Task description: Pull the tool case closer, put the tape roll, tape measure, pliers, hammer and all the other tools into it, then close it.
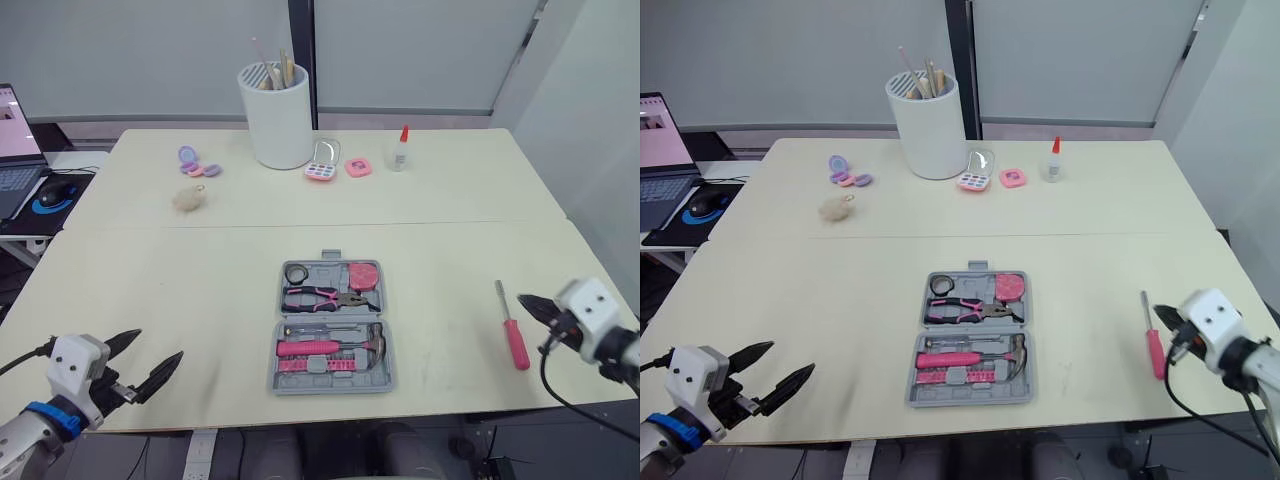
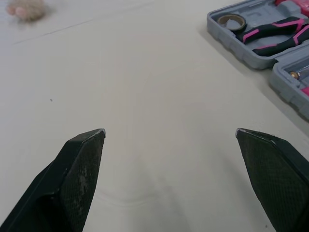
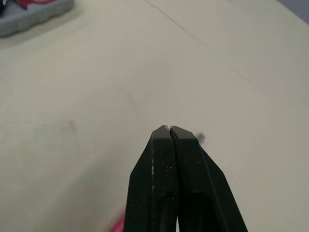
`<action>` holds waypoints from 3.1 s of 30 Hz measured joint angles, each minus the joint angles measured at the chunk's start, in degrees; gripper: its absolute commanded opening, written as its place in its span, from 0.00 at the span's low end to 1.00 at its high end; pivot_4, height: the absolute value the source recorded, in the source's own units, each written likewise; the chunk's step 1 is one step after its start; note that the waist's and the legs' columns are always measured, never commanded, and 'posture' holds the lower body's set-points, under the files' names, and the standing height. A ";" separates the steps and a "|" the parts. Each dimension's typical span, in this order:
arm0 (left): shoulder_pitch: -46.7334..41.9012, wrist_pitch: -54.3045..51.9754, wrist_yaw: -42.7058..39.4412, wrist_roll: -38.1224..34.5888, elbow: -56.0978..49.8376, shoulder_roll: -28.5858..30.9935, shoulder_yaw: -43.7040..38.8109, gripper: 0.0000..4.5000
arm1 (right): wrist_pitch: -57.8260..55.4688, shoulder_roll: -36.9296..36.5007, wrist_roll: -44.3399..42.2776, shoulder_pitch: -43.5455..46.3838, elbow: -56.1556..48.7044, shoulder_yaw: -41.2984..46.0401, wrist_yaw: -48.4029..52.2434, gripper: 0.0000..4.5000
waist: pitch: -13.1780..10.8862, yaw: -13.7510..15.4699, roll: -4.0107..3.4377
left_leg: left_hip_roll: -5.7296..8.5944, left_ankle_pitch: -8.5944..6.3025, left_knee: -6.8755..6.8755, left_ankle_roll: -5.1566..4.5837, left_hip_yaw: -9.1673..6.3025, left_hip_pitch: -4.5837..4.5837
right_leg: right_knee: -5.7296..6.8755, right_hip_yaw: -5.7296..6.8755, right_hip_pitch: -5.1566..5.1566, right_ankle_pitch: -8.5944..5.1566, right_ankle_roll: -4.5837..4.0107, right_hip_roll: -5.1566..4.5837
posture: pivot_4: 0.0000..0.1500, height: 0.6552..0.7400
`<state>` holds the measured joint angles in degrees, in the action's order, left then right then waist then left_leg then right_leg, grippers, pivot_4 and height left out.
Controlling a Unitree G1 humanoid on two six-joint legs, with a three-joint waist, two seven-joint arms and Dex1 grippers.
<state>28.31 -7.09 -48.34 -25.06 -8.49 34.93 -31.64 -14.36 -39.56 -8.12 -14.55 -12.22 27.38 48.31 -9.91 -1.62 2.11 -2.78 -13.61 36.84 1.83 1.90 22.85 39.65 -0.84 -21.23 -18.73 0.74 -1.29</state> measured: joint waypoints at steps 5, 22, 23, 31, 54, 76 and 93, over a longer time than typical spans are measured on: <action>-0.60 -0.01 -0.10 -0.07 2.66 -0.11 -0.03 1.00 | 1.35 -1.01 -1.08 -4.75 5.80 4.09 0.40 0.45 | 0.03 -0.02 -0.01 | 0.01 0.00 0.00 0.00 0.03 -0.01 | -0.02 -0.02 -0.01 -0.01 0.00 0.00 | 1.00 0.96; -3.27 3.81 -2.46 -0.16 11.25 1.12 -0.38 1.00 | 1.98 -3.13 -2.22 -0.38 11.60 4.48 -1.47 0.99 | 0.06 -0.02 -0.04 | 0.02 0.00 0.00 0.00 0.03 0.02 | -0.06 -0.03 -0.01 0.00 0.01 0.00 | 1.00 0.96; -3.52 3.92 -2.92 -0.17 11.50 1.90 -0.42 1.00 | 2.06 -3.19 -2.22 -0.20 11.77 4.47 -1.61 0.99 | 0.06 -0.02 -0.03 | 0.02 0.00 0.00 0.00 0.03 0.02 | -0.06 -0.02 -0.01 0.00 0.01 0.00 | 1.00 0.96; -11.38 4.14 -11.13 -2.13 6.58 9.14 1.26 1.00 | 2.31 -5.50 -2.23 3.34 14.15 4.37 -2.18 0.99 | 0.12 0.41 -0.11 | 0.07 0.01 0.05 0.01 0.04 0.01 | -0.06 -0.02 0.06 0.03 0.06 -0.03 | 1.00 0.96; -25.11 -2.44 -18.61 -6.28 -13.34 10.92 21.21 1.00 | -24.48 -4.95 -7.12 3.06 -2.58 -6.79 -8.68 0.99 | 0.22 -0.04 -0.29 | 0.05 0.01 0.02 0.02 0.01 0.05 | -0.08 -0.06 0.02 0.03 0.07 0.16 | 1.00 0.96; -24.89 1.63 -19.88 -5.16 -11.99 9.52 22.30 1.00 | -32.20 4.29 -2.53 15.77 8.52 -14.59 -23.38 0.45 | 0.23 0.18 -0.29 | 0.09 0.01 0.05 0.01 0.01 0.07 | -0.08 -0.05 0.03 0.04 0.08 0.16 | 1.00 0.96; -26.47 2.61 -19.87 -3.24 -10.76 9.53 22.42 1.00 | -41.67 10.93 -5.43 13.25 -3.46 -13.47 -27.86 0.16 | 0.22 0.00 -0.31 | 0.02 0.01 0.00 0.01 0.02 0.09 | -0.07 -0.08 -0.06 0.04 0.09 0.15 | 1.00 0.96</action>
<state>1.84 -4.48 -68.21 -28.30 -19.25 44.45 -9.22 -56.03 -28.63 -13.55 -1.30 -15.68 13.91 20.45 -9.69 -1.62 1.80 -2.77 -13.60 36.84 1.85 1.92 22.93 39.57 -0.92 -21.28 -18.69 0.83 -1.15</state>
